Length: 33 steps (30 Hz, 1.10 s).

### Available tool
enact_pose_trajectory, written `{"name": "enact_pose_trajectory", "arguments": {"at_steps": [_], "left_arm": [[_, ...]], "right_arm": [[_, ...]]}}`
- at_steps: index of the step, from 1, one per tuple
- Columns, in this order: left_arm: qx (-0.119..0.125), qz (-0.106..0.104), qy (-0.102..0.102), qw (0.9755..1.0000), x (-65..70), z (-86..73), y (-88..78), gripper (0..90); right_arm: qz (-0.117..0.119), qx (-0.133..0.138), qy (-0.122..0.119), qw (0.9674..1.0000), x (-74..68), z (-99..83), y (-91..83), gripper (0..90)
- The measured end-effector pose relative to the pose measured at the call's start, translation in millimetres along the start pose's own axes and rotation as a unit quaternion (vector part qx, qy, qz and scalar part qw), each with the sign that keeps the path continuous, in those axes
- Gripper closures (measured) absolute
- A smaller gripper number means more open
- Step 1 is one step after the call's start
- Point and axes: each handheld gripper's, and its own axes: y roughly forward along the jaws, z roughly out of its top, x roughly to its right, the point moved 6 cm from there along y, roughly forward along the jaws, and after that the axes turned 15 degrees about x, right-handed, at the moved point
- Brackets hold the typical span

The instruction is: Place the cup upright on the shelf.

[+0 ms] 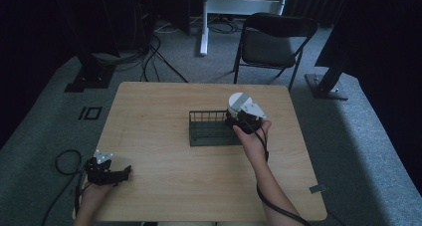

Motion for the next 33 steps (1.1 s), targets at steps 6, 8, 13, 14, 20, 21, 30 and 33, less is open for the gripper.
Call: {"name": "enact_pose_trajectory", "arguments": {"at_steps": [6,8,13,14,20,21,30,33], "left_arm": [[0.0,0.0,0.0,1.0,0.0,0.0,-0.1,0.1],[0.0,0.0,0.0,1.0,0.0,0.0,-0.1,0.2],[0.0,0.0,0.0,1.0,0.0,0.0,0.0,0.1],[0.0,0.0,0.0,1.0,0.0,0.0,0.0,0.2],[0.0,0.0,0.0,1.0,0.0,0.0,0.0,0.2],[0.0,0.0,0.0,1.0,0.0,0.0,0.0,0.2],[0.0,0.0,0.0,1.0,0.0,0.0,0.0,0.2],[0.0,0.0,0.0,1.0,0.0,0.0,0.0,0.1]], "right_arm": [[0.002,-0.013,0.01,0.9999,-2.9,-9.9,3.8,18.1],[0.005,-0.017,0.01,0.9998,-5.0,-12.1,4.5,18.1],[-0.005,-0.03,0.019,0.9994,-4.1,-15.1,6.9,18.1],[-0.004,-0.032,0.019,0.9993,-3.8,-16.0,7.4,18.1],[0.004,-0.045,0.01,0.9989,-6.4,-21.8,9.3,18.2],[0.007,-0.047,0.01,0.9988,-7.1,-22.4,9.6,18.2],[0.01,-0.061,0.01,0.998,-8.5,-30.0,11.9,18.1],[0.011,-0.062,0.003,0.998,-9.4,-30.3,11.8,18.1]]}}
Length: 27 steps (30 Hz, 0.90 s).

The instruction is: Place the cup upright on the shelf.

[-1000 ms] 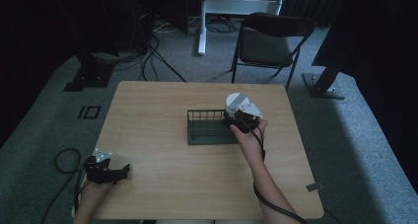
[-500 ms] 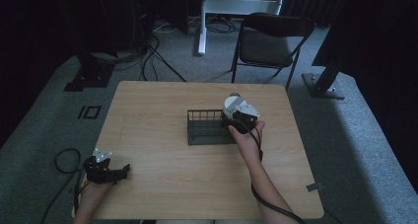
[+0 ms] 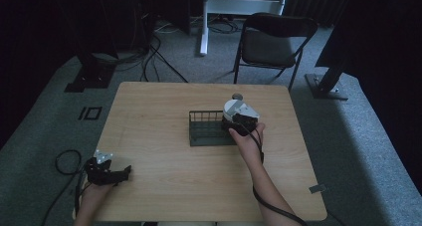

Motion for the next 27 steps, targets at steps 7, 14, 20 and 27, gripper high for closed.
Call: {"name": "enact_pose_trajectory", "arguments": {"at_steps": [7,14,20,27], "left_arm": [[0.0,0.0,0.0,1.0,0.0,0.0,0.0,0.1],[0.0,0.0,0.0,1.0,0.0,0.0,0.0,0.2],[0.0,0.0,0.0,1.0,0.0,0.0,0.0,0.2],[0.0,0.0,0.0,1.0,0.0,0.0,0.0,0.2]], "right_arm": [[0.011,0.004,-0.012,0.9999,-1.1,-2.6,-2.3,17.8],[0.019,0.013,-0.018,0.9996,-0.8,-8.3,-3.9,13.1],[0.021,0.029,-0.007,0.9993,1.7,-5.9,-8.8,12.8],[0.026,0.03,-0.013,0.9991,3.1,-8.0,-14.9,12.5]]}}
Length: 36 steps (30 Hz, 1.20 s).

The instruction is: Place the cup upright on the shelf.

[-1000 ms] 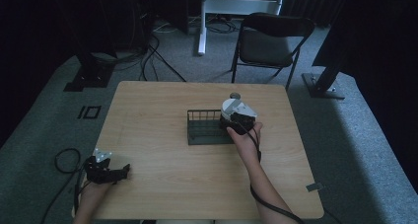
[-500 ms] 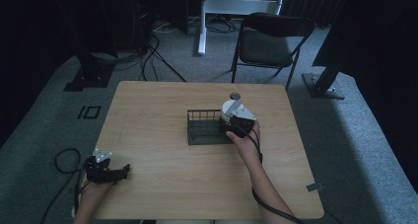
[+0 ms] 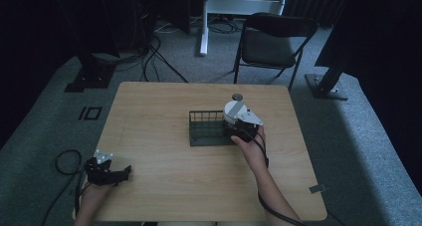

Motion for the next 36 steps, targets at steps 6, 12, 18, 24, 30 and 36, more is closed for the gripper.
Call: {"name": "enact_pose_trajectory", "arguments": {"at_steps": [6,12,18,24,30,36], "left_arm": [[0.0,0.0,0.0,1.0,0.0,0.0,0.0,0.2],[0.0,0.0,0.0,1.0,0.0,0.0,0.0,0.2],[0.0,0.0,0.0,1.0,0.0,0.0,0.0,0.2],[0.0,0.0,0.0,1.0,0.0,0.0,-0.1,0.1],[0.0,0.0,0.0,1.0,0.0,0.0,-0.1,0.2],[0.0,0.0,0.0,1.0,0.0,0.0,0.0,0.1]], "right_arm": [[0.007,0.002,0.007,1.0,0.4,1.1,-7.4,12.5],[0.013,0.001,0.012,0.9998,0.6,-1.1,-13.8,12.5],[0.013,0.012,0.009,0.9998,2.1,-1.4,-21.8,12.7],[0.016,0.023,0.014,0.9995,4.1,-1.9,-31.6,12.7],[0.022,0.021,0.013,0.9995,3.4,-7.2,-41.8,12.7],[0.022,0.029,0.02,0.9991,5.4,-7.0,-51.5,12.8]]}}
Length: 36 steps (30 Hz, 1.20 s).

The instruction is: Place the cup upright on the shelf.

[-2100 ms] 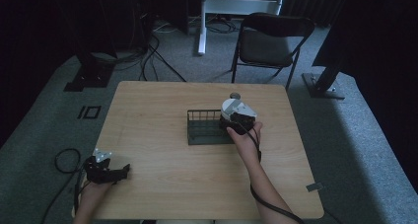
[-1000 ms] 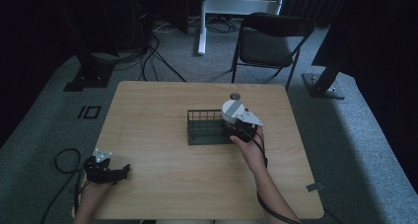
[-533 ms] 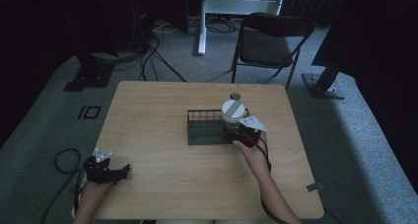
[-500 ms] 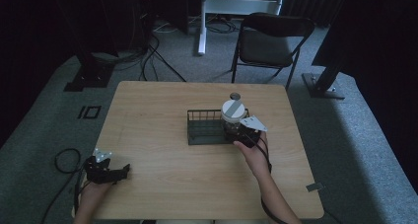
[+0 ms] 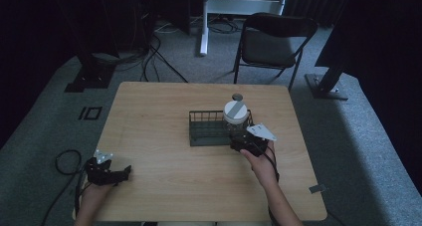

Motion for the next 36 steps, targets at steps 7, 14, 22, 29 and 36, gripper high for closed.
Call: {"name": "enact_pose_trajectory", "arguments": {"at_steps": [7,14,22,29,36], "left_arm": [[0.0,0.0,0.0,1.0,0.0,0.0,0.0,0.1],[0.0,0.0,0.0,1.0,0.0,0.0,0.0,0.2],[0.0,0.0,0.0,1.0,0.0,0.0,0.0,0.1],[0.0,0.0,0.0,1.0,0.0,0.0,0.0,0.2],[0.0,0.0,0.0,1.0,0.0,0.0,0.0,0.2]], "right_arm": [[-0.006,-0.006,0.002,1.0,6.7,-8.1,-10.0,12.8],[-0.004,-0.028,0.003,0.9996,11.2,-25.1,-15.2,12.8],[-0.003,-0.042,0.004,0.9991,14.8,-39.1,-17.6,12.8],[0.002,-0.063,0.0,0.998,17.7,-50.8,-19.6,12.8],[0.003,-0.087,-0.002,0.9962,21.2,-61.6,-21.7,12.8]]}}
